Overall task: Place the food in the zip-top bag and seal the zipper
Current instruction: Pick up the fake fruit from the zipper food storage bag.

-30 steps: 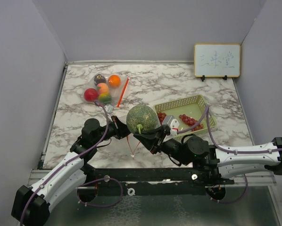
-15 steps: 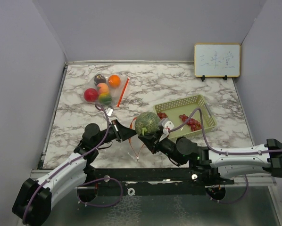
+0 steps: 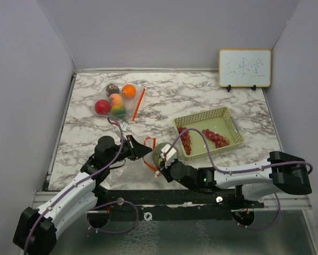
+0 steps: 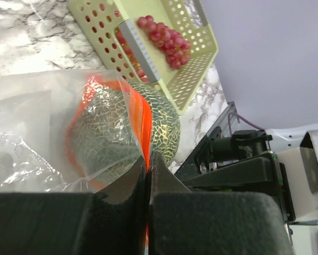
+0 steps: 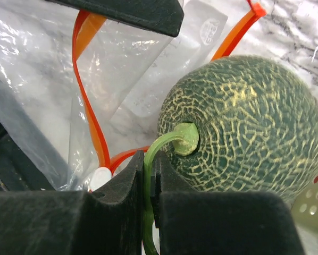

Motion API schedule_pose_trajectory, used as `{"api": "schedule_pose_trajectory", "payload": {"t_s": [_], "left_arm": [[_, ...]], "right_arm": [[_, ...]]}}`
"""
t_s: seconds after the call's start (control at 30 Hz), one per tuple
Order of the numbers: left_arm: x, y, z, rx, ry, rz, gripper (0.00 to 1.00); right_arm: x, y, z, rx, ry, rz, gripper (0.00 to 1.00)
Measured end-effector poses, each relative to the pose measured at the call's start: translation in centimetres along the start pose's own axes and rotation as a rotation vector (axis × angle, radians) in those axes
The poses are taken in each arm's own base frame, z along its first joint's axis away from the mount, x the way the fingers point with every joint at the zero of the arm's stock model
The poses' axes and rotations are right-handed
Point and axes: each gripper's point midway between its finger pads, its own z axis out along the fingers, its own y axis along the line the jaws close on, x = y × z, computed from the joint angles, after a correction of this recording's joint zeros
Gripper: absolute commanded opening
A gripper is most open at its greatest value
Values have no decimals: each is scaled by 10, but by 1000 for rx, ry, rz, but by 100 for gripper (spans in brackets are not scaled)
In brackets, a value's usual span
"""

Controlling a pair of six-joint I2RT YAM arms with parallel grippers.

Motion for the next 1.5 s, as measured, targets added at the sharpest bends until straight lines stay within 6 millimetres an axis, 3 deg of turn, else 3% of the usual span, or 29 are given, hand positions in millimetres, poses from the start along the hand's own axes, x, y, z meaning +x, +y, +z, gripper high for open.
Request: {"api": "schedule_pose_trajectory", "payload": {"t_s": [0.13,0.4,0.5,0.67,0.83,0.97,1.1,1.2,1.5], "left_arm": [[6,15,2,-59,31,11,0],[-6,28,-2,-183,26,107,0],[-12,31,-4,-212,11,139,0],[-7,40,-5,-228,8,141,0],[7,55,-4,-236,13,112,0],[7,55,-3,-218,-8,90,0],[3,46,-3,-175,-48,69,0],[2,42,-3,-151,-61,51,0],[20,56,-7,-140,-76,-39,0]], "right_arm": [[12,0,6,18,46,-13,2],[-12,-3,-2,45,25,11,2],[-37,-2,-15,20,-39,32,2],[-101,15,-45,-131,-228,58,2],[-134,39,-60,-282,-365,59,2],[-114,43,-54,-324,-388,61,2],[-65,40,-35,-318,-333,74,2],[-45,41,-24,-314,-310,81,2],[-62,47,-19,-334,-406,154,2]]}}
